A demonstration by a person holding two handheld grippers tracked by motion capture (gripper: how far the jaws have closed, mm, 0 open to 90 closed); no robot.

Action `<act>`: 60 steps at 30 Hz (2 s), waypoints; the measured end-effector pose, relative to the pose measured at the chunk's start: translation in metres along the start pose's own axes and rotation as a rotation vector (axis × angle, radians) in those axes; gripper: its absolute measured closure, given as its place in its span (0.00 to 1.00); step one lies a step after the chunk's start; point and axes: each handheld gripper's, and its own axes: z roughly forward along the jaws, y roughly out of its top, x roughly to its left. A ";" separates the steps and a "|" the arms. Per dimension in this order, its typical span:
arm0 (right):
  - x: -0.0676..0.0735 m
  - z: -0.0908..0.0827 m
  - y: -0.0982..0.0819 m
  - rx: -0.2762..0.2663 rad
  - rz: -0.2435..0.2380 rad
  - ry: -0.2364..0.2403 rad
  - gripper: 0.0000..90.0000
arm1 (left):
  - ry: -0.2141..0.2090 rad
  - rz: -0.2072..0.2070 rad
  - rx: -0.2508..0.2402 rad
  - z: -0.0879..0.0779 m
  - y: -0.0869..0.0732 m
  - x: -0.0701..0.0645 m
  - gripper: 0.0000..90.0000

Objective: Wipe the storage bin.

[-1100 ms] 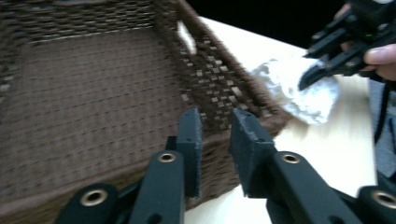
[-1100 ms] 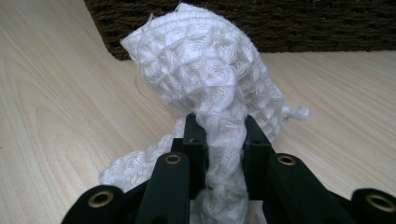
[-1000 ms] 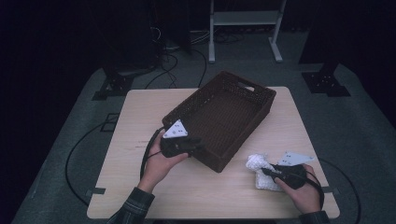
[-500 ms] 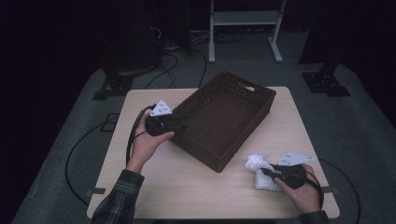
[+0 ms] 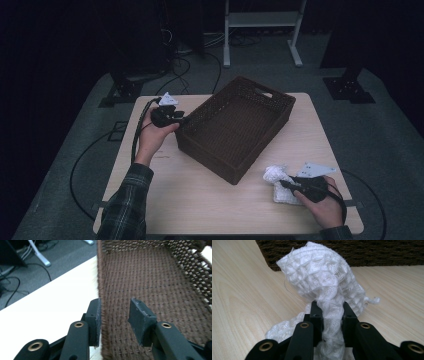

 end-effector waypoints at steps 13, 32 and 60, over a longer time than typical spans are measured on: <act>-0.001 0.000 -0.001 0.003 0.003 0.002 0.84 | -0.014 -0.069 0.086 0.034 -0.002 0.018 0.80; -0.002 0.001 -0.002 0.006 0.004 0.000 0.84 | -0.008 -0.098 0.106 0.016 -0.013 0.011 0.92; 0.002 0.005 0.002 0.009 -0.011 0.011 0.84 | 0.029 -0.129 0.080 -0.043 -0.057 0.006 0.87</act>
